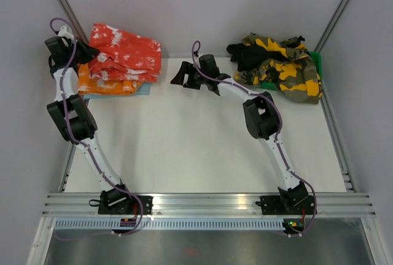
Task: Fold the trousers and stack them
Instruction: Neatly place the folded trousers to the corner
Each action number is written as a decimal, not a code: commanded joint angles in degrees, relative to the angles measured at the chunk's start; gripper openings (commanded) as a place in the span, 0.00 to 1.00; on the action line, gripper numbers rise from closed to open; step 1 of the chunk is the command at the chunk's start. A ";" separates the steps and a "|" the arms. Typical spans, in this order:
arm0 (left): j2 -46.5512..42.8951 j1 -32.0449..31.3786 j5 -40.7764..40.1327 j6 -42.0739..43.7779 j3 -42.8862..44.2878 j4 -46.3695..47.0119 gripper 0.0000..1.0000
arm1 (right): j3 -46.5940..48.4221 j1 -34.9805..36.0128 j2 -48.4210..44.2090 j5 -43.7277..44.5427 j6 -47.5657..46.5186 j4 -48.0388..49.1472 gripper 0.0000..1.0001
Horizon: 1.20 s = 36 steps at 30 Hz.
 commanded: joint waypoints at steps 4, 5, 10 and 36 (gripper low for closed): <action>-3.39 2.51 -6.46 2.14 2.96 -0.14 0.02 | 3.30 6.95 -2.85 2.88 -7.40 0.37 0.91; -3.13 3.04 -6.55 1.35 3.04 -0.31 0.02 | 3.74 7.48 -2.93 4.72 -7.77 0.18 0.92; -2.16 7.78 -4.09 -2.88 4.01 -2.42 0.02 | 4.18 8.37 -3.46 7.20 -5.93 0.88 0.92; -2.06 6.84 -14.97 3.00 3.13 -6.38 0.94 | 11.39 17.51 -2.75 23.81 -9.27 0.54 0.98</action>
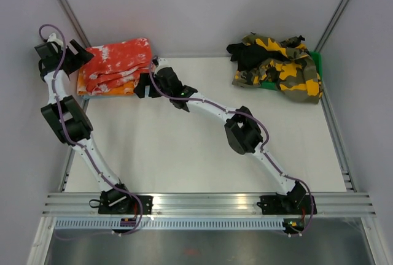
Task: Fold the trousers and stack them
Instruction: Neatly place the folded trousers to the corner
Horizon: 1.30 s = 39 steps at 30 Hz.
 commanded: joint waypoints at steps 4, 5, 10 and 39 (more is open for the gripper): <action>-8.25 -1.49 -13.32 1.73 -5.28 2.59 0.96 | -7.03 -1.86 -10.73 1.44 -2.27 -1.88 0.98; -10.61 -2.28 -14.72 1.65 -6.95 3.03 0.96 | -10.79 -2.21 -14.14 1.54 -2.19 -1.71 0.98; -16.25 -8.08 -18.94 -3.25 -16.44 0.13 0.95 | -24.68 -6.43 -26.18 0.23 -3.41 -0.74 0.98; -21.19 -23.03 -35.30 -20.16 -41.34 16.65 0.97 | -55.85 -15.40 -53.31 4.01 -7.64 -3.46 0.98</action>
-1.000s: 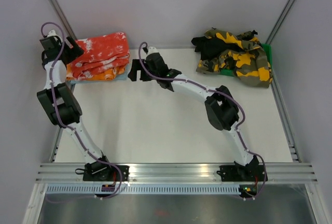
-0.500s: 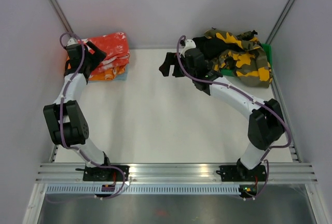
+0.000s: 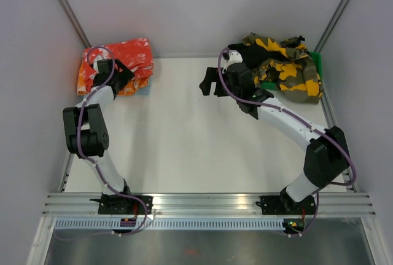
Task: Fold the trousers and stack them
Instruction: Neatly place the folded trousers to the corner
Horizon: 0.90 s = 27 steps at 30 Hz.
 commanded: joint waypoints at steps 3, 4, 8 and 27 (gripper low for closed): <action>4.92 -0.35 -0.70 2.65 3.77 4.15 0.96 | 8.07 -0.12 7.86 -5.27 2.69 0.80 0.98; 5.71 -0.43 0.10 2.30 4.47 4.24 0.96 | 8.87 -0.21 8.57 -5.90 3.04 0.80 0.98; 8.44 -0.78 4.48 1.24 4.39 6.34 0.94 | 10.89 -0.12 10.85 -5.99 4.27 0.62 0.98; 5.37 -7.37 20.41 18.63 -1.42 17.78 0.82 | 8.96 -0.21 10.68 -7.13 5.42 0.45 0.98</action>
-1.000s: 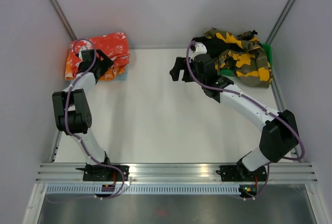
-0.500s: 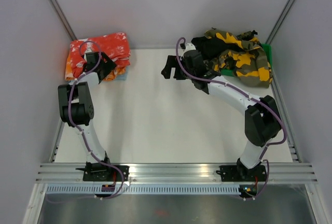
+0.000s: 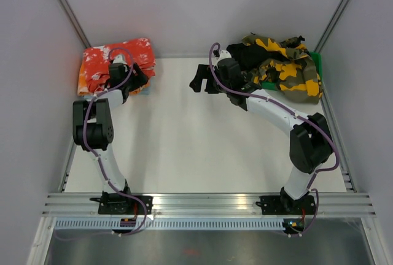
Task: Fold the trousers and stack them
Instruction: Neatly place the folded trousers to the corner
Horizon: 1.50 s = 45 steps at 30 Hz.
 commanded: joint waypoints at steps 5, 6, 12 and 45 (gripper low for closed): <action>0.85 -6.10 6.53 9.10 5.85 -3.97 0.82 | -0.59 -0.12 -1.10 -0.14 0.32 1.10 0.98; 1.46 -6.45 6.43 9.72 8.13 -7.12 0.82 | -0.59 -0.03 -1.19 -0.31 0.41 1.02 0.98; 4.90 -7.42 0.47 8.24 14.12 -13.92 0.87 | -1.12 -0.03 -1.45 -0.40 0.59 1.19 0.98; -6.45 -14.80 -14.04 -34.55 7.80 -4.17 1.00 | -4.11 -0.03 -3.82 1.62 0.33 1.28 0.98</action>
